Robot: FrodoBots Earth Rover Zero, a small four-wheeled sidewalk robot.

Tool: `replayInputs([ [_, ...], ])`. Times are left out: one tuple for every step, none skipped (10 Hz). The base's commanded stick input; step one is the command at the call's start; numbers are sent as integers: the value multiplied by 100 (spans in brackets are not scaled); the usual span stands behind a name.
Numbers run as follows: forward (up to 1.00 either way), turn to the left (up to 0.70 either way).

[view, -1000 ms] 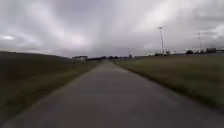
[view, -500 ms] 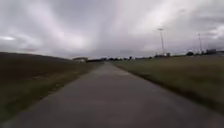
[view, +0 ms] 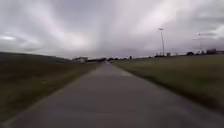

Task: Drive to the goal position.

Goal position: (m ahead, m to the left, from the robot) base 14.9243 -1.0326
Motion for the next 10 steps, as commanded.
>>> replayInputs([
  [70, 0],
  [70, 0],
  [70, 0],
  [70, 0],
  [70, 0],
  [70, 0],
  [70, 0],
  [70, 3],
  [70, 18],
  [70, 34],
])
